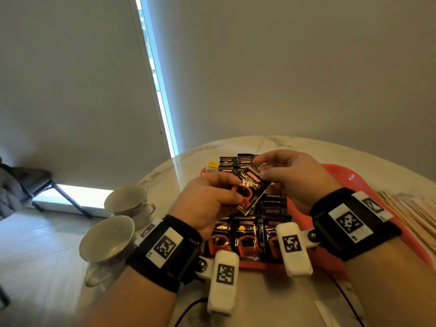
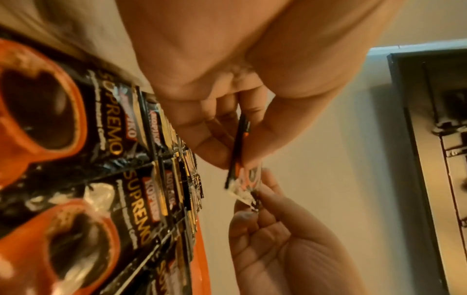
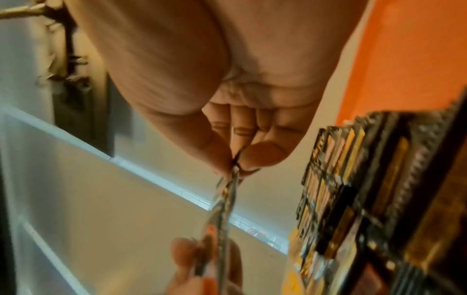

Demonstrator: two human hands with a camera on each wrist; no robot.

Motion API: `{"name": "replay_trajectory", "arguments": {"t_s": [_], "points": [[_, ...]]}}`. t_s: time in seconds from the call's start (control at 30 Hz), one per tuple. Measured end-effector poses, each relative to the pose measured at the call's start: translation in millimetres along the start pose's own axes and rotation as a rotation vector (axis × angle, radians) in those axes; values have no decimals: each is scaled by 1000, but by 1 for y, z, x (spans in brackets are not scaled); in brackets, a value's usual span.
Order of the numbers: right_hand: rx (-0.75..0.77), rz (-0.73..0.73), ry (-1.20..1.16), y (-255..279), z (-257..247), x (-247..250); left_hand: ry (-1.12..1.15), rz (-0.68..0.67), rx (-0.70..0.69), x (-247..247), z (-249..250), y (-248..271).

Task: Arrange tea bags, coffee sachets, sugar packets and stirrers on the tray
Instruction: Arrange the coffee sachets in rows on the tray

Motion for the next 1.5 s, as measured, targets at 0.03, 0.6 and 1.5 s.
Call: {"name": "replay_trajectory", "arguments": {"t_s": [0.03, 0.6, 1.5], "points": [[26, 6, 69, 0, -3, 1, -18, 11, 3, -2, 1, 3], [-82, -276, 752, 19, -9, -41, -355, 154, 113, 24, -15, 44], [-194, 322, 59, 70, 9, 8, -657, 108, 74, -1, -15, 54]]}}
Point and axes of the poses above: each hand's wrist, its own y-axis away from the middle knuckle, its own x-axis out of the back of the hand, z = x × y, the point moved 5 cm from there along -y, towards the middle knuckle, and after that the axes turned 8 degrees about x, right-handed, at the moved point
